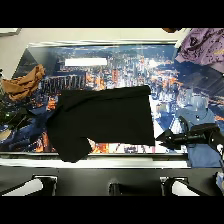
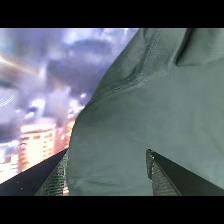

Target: Fold the clothes and pants, and hang the long-sleeved shirts on hangers.

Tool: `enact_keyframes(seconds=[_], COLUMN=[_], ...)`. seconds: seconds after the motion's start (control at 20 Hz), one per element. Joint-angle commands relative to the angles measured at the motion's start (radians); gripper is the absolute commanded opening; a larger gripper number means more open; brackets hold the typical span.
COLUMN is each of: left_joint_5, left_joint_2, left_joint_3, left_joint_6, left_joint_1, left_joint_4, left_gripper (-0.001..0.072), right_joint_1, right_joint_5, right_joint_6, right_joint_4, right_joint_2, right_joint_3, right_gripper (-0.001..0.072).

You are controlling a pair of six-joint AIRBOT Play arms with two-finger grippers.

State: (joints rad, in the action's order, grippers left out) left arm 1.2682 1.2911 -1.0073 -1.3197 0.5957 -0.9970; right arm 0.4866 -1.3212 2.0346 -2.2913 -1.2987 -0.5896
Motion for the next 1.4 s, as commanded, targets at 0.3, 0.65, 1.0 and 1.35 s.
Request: enact_keyframes(seconds=[0.3,0.65,1.0,1.35], left_joint_5=[-0.006,-0.005,-0.032,-0.120], left_joint_2=[-0.003,-0.003,-0.006,-0.006], left_joint_3=[0.008,0.008,0.095,0.352], left_joint_6=[-0.006,-0.013,0.017,0.157], left_joint_1=[0.001,0.001,0.029,0.045], left_joint_4=[0.011,0.011,0.011,0.108], left_gripper=[0.0534,0.0534,0.0534,0.0533], right_joint_1=[0.000,0.000,0.000,0.000], right_joint_5=[0.145,0.143,0.130,0.115], right_joint_6=[0.076,0.091,0.088,0.048], right_joint_4=[-0.114,-0.135,-0.152,-0.159], right_joint_2=[0.003,0.003,0.003,0.003], right_joint_3=[0.121,0.154,0.153,0.151], right_gripper=[0.0475,0.0269,0.0029,0.0029])
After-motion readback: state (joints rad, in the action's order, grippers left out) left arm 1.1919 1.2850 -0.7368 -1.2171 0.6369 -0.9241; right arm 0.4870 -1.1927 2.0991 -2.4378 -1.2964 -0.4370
